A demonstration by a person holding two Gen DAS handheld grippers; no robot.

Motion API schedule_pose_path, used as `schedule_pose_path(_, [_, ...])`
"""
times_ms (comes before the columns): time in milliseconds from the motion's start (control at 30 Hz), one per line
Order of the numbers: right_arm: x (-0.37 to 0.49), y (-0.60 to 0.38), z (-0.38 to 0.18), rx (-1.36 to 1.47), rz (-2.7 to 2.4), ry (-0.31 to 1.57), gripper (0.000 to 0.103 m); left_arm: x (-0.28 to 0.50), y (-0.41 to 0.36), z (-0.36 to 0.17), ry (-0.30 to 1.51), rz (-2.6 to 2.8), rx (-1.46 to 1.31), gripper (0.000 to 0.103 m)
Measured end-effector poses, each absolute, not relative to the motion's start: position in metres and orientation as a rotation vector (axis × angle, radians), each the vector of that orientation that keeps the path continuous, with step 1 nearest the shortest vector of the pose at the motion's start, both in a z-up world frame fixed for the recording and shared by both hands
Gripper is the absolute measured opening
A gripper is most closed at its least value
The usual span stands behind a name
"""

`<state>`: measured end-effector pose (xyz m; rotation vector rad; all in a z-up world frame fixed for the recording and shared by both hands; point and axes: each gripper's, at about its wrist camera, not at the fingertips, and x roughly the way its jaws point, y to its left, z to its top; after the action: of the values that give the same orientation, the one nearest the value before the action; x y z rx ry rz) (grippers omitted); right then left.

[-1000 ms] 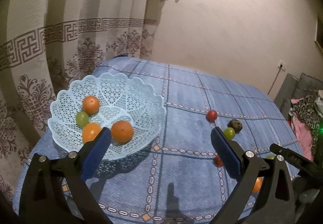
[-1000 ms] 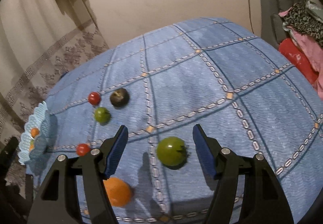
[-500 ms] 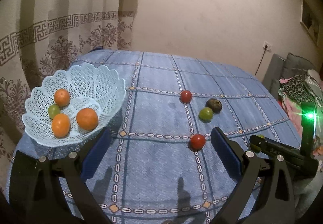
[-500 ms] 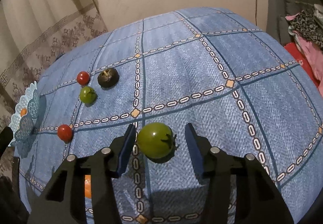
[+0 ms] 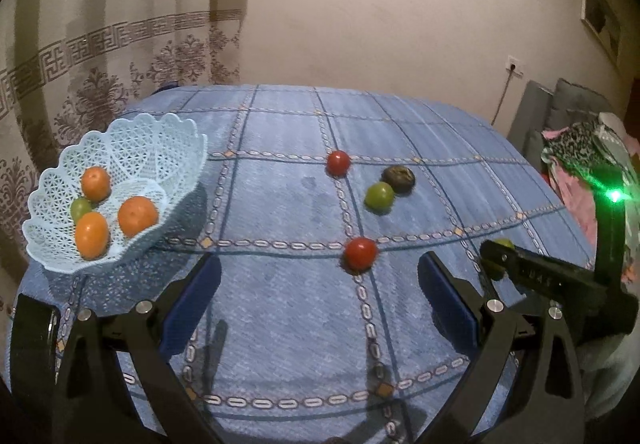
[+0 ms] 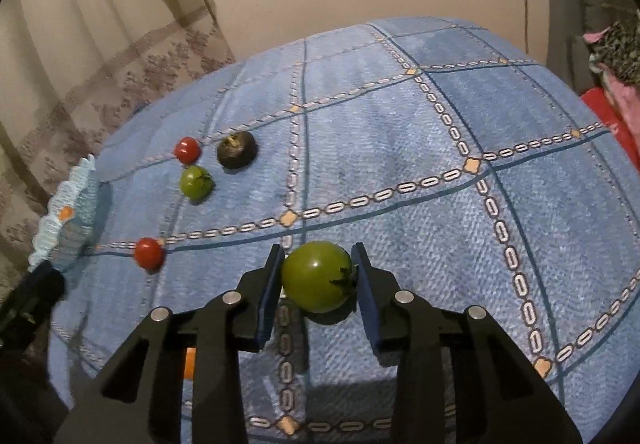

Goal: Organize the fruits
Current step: 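Grasp the green tomato with the right tool while the left tool grasps an orange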

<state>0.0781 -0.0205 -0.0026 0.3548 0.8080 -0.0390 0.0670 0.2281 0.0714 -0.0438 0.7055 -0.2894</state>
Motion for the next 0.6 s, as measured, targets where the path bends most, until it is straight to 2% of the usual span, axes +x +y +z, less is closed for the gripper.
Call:
schedule_pose_path(500, [0.067, -0.028, 0.014, 0.343, -0.054, 0.728, 0.035, 0.061, 0.174, 0.051, 0.807, -0.454, 0.004, 0.100])
schedule_pose_path(600, [0.067, -0.031, 0.012, 0.353, -0.055, 0.728, 0.035, 0.062, 0.165, 0.046, 0.825, -0.471, 0.026, 0.095])
